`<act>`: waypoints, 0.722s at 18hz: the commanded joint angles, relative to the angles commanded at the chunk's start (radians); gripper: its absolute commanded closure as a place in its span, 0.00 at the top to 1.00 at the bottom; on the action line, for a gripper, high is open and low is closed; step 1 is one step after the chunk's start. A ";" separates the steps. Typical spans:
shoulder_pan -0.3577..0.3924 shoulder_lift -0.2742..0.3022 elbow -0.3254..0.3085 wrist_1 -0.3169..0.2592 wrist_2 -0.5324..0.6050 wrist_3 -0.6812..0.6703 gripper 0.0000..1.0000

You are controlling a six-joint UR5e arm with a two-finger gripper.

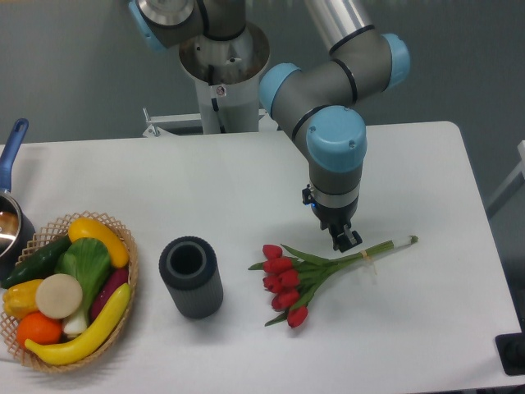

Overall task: Place the flowers on the table
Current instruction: 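Raise the open gripper up away from the tulips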

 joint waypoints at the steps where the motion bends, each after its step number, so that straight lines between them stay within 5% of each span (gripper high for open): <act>1: 0.002 0.000 0.006 0.020 -0.015 -0.002 1.00; 6: 0.009 0.003 0.080 0.003 -0.020 0.004 1.00; 13: 0.083 0.052 0.118 -0.133 -0.022 0.144 1.00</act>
